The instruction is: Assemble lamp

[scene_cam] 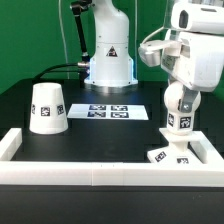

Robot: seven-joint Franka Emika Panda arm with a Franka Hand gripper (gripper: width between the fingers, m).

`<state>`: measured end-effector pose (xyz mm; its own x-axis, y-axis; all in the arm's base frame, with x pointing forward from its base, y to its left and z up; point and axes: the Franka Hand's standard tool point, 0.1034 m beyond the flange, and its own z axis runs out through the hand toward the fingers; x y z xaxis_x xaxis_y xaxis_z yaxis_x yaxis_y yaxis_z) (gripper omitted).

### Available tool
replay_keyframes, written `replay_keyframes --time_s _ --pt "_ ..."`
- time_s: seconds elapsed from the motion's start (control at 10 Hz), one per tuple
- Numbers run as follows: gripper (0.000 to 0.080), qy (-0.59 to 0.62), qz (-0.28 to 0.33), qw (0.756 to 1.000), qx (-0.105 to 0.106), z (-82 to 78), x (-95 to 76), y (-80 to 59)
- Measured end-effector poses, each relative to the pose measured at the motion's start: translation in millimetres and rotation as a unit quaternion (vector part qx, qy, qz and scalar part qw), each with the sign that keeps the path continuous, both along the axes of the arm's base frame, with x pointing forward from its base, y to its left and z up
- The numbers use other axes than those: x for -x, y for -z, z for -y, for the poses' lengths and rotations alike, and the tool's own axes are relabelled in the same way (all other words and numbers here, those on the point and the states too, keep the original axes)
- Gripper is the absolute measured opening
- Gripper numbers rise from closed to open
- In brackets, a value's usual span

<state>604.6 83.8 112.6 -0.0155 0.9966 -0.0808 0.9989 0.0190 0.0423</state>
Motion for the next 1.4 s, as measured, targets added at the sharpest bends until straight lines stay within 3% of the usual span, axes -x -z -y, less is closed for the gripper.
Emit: replay_keyframes --time_s 0.4,1.1,1.3,1.4 --pt "0.0577 0.214 0.017 0.977 -0.011 -0.3 0.2 1.0" --pt "0.0579 0.48 0.025 0.877 -0.021 -1.5 0.1 1.8" --pt "0.0579 0.558 0.027 0.829 -0.026 -2.8 0.8 2.2" --pt "0.0579 0.621 0.023 0.783 -0.031 -4.0 2.2 2.4"
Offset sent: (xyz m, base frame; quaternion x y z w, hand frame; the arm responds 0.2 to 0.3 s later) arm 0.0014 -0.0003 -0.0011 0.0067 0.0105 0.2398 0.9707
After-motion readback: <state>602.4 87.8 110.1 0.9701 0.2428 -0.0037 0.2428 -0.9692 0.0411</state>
